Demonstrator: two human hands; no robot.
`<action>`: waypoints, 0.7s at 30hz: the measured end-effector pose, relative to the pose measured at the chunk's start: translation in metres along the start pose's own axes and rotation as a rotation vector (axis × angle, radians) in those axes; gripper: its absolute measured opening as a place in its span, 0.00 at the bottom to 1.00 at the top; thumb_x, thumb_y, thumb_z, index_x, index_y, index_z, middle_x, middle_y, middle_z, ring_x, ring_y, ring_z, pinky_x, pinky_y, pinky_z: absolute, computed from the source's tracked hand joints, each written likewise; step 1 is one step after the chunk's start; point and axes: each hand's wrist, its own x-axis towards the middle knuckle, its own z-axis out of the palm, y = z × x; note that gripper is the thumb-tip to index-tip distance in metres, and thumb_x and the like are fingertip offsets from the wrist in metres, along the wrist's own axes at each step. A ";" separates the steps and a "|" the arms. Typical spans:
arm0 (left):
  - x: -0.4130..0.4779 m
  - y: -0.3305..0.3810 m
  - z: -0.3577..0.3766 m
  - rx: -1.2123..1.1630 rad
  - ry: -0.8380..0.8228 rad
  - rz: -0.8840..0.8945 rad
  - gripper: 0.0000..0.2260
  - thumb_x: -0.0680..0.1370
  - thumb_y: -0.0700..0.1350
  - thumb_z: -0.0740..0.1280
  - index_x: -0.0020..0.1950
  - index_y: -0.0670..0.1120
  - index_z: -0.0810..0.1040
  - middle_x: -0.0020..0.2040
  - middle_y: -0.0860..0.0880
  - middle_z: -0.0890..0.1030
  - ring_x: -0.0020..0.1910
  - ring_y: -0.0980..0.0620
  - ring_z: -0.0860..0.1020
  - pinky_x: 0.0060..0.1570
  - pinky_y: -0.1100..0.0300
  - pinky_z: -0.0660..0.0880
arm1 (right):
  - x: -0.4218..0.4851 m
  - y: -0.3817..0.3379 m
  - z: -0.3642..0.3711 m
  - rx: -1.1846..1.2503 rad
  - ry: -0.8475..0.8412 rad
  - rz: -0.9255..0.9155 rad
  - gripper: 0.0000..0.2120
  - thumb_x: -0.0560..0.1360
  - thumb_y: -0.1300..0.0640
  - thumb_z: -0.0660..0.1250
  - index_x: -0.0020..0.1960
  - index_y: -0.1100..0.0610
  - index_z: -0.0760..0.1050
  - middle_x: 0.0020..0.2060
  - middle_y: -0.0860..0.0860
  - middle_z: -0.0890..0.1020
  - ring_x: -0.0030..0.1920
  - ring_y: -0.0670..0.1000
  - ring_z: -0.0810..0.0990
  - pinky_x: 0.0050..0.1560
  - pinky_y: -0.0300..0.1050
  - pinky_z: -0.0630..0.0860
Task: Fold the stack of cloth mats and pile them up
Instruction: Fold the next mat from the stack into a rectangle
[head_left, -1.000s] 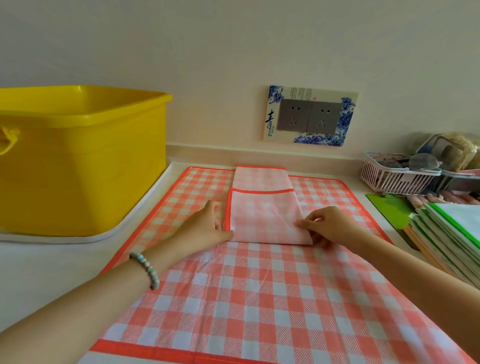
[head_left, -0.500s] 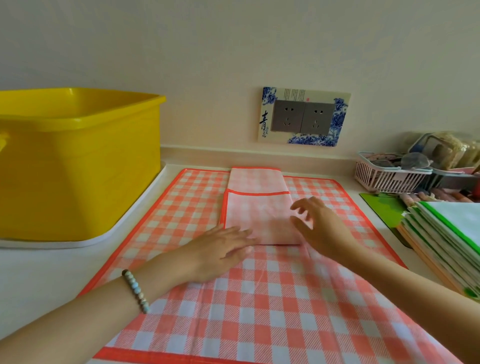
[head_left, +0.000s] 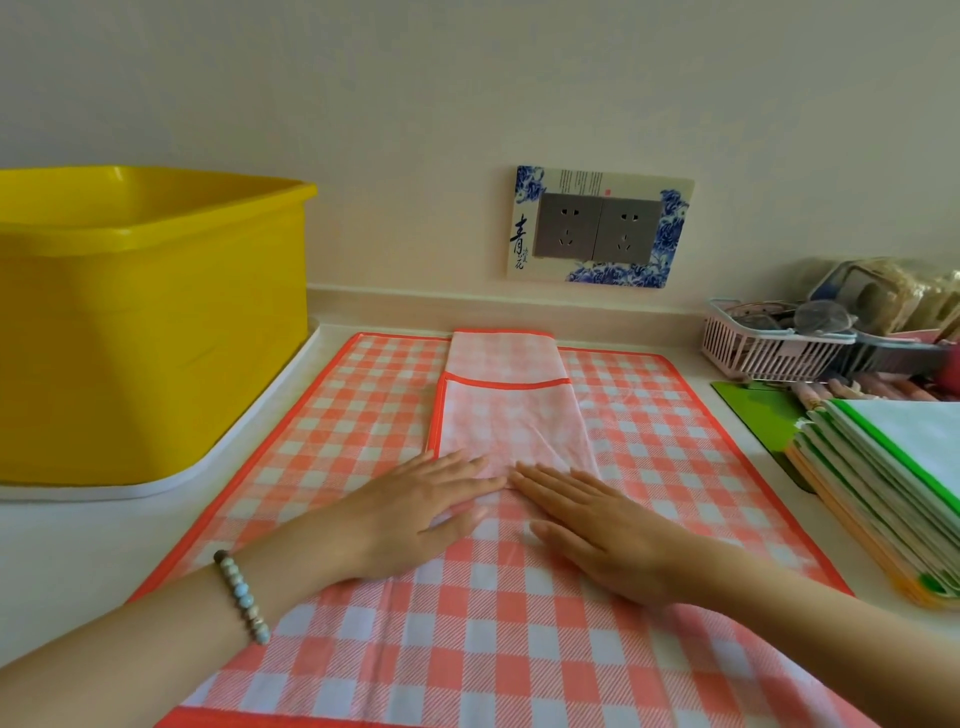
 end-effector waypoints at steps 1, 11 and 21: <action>-0.002 -0.003 -0.001 0.002 0.000 -0.013 0.24 0.76 0.69 0.41 0.72 0.71 0.48 0.74 0.69 0.44 0.71 0.72 0.39 0.71 0.61 0.40 | -0.002 0.003 0.000 0.003 -0.002 0.000 0.26 0.79 0.40 0.41 0.75 0.40 0.39 0.74 0.35 0.42 0.71 0.32 0.37 0.68 0.30 0.33; -0.022 -0.022 -0.011 -0.025 -0.024 -0.079 0.18 0.76 0.69 0.45 0.66 0.80 0.49 0.72 0.73 0.47 0.68 0.75 0.42 0.68 0.64 0.44 | -0.034 0.038 -0.008 -0.008 -0.044 0.047 0.25 0.74 0.33 0.37 0.70 0.31 0.36 0.71 0.28 0.41 0.69 0.28 0.36 0.72 0.37 0.35; -0.018 -0.020 -0.013 -0.039 0.013 -0.107 0.20 0.76 0.68 0.46 0.68 0.74 0.57 0.70 0.72 0.53 0.69 0.70 0.50 0.70 0.62 0.50 | -0.037 0.043 -0.027 0.081 -0.019 0.098 0.25 0.74 0.34 0.47 0.71 0.32 0.51 0.69 0.28 0.54 0.67 0.26 0.50 0.72 0.35 0.48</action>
